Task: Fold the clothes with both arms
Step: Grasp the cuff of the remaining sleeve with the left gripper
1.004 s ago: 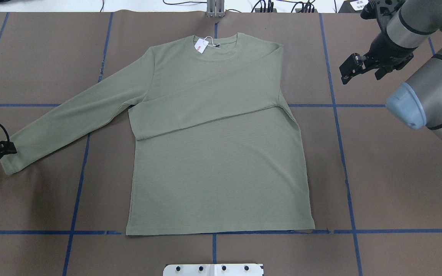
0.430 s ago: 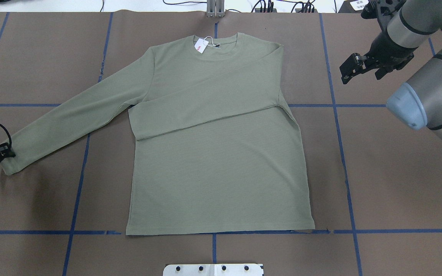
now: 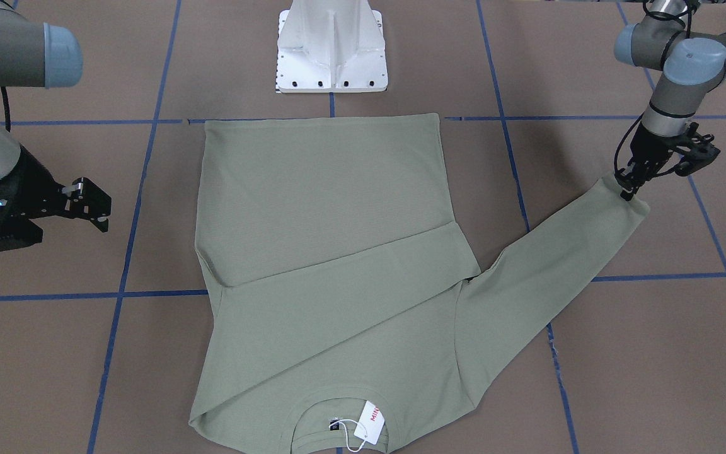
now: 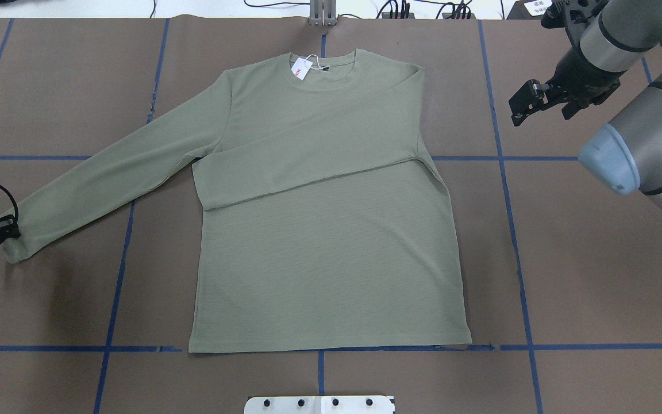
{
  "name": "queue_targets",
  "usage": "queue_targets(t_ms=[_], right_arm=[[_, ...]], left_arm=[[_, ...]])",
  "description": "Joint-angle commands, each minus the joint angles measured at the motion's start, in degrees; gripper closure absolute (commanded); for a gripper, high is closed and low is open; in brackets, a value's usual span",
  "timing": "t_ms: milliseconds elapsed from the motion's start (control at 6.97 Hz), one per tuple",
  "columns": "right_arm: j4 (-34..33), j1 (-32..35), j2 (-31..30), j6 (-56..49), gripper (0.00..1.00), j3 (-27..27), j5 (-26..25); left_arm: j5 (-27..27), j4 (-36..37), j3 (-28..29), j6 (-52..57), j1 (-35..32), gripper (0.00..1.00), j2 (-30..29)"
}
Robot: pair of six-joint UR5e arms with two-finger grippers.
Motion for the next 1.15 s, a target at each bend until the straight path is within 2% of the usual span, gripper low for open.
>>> queue_targets(t_ms=[0, 143, 287, 430, 574, 717, 861, 1004], right_arm=[[0.00, 0.53, -0.41, -0.16, 0.00, 0.07, 0.03], [0.00, 1.06, -2.33, -0.51, 0.00, 1.03, 0.12], [-0.09, 1.67, -4.44, -0.51, 0.00, 2.61, 0.29], [-0.26, 2.46, -7.16, -0.60, 0.00, 3.75, 2.56], [0.17, 2.91, -11.45, -0.69, 0.00, 6.29, 2.84], [0.35, 3.26, -14.28, -0.69, 0.00, 8.05, 2.84], [0.53, 3.26, -16.22, -0.69, 0.00, 8.59, 2.58], [0.53, 3.26, -16.50, -0.86, 0.00, 8.51, 2.49]], left_arm=[[-2.09, 8.42, -8.55, -0.10, -0.05, 1.00, 0.27], [-5.32, 15.53, -14.00, 0.07, -0.14, 1.00, -0.95], [-5.88, 21.95, -16.14, 0.25, -0.58, 1.00, -5.40], [-5.80, 28.11, -15.73, 0.43, -1.71, 1.00, -12.40], [-5.79, 34.61, -13.20, 0.69, -4.59, 1.00, -21.35], [-5.79, 39.72, -7.78, 0.69, -7.23, 1.00, -31.53], [-6.14, 41.34, -3.20, 0.78, -10.48, 1.00, -39.20], [-6.15, 41.09, 2.76, 0.43, -10.95, 1.00, -45.81]])
